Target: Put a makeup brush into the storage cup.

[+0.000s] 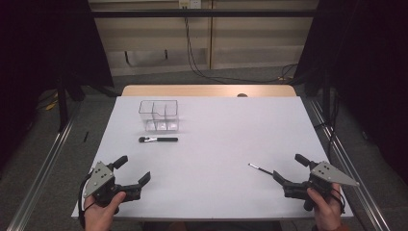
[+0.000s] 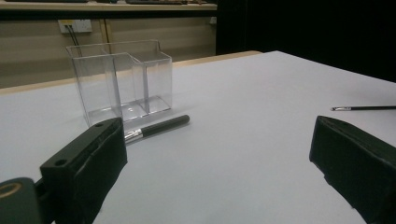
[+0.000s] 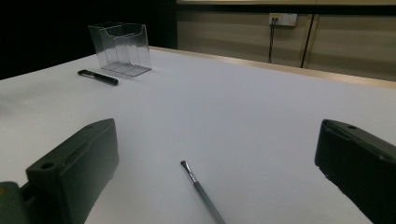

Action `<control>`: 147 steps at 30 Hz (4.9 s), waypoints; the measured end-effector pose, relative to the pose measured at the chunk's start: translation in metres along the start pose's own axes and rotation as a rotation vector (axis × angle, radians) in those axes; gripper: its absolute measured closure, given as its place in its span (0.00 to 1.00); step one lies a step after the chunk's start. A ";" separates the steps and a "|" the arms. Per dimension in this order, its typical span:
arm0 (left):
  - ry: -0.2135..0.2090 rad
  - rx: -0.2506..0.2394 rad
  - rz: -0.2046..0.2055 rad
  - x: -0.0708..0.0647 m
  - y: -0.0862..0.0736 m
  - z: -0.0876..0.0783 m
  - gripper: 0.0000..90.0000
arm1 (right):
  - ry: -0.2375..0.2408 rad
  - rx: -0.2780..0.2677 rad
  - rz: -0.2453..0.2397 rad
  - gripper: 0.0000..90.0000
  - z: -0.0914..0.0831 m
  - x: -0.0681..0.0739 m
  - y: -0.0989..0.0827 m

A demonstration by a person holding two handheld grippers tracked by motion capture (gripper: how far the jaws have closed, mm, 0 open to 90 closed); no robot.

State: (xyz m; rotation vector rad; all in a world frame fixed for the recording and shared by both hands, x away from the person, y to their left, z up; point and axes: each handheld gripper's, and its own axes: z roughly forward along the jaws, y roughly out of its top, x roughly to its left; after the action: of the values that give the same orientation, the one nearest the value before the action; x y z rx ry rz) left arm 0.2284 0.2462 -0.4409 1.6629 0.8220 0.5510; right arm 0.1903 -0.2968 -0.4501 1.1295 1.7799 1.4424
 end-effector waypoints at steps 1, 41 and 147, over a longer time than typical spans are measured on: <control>-0.002 0.003 0.002 0.000 0.000 0.001 0.04 | 0.000 0.001 -0.003 0.00 0.000 0.000 0.000; 0.002 0.072 0.047 0.037 0.025 0.072 0.02 | 0.010 0.016 -0.005 0.00 0.002 0.001 0.000; -0.324 1.002 0.427 0.091 0.058 0.203 0.19 | 0.046 0.043 -0.007 0.00 0.004 0.001 -0.003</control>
State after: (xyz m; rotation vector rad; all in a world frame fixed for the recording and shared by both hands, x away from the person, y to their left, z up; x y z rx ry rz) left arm 0.4483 0.1796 -0.4407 2.7958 0.5067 0.1087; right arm 0.1928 -0.2937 -0.4536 1.1188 1.8533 1.4423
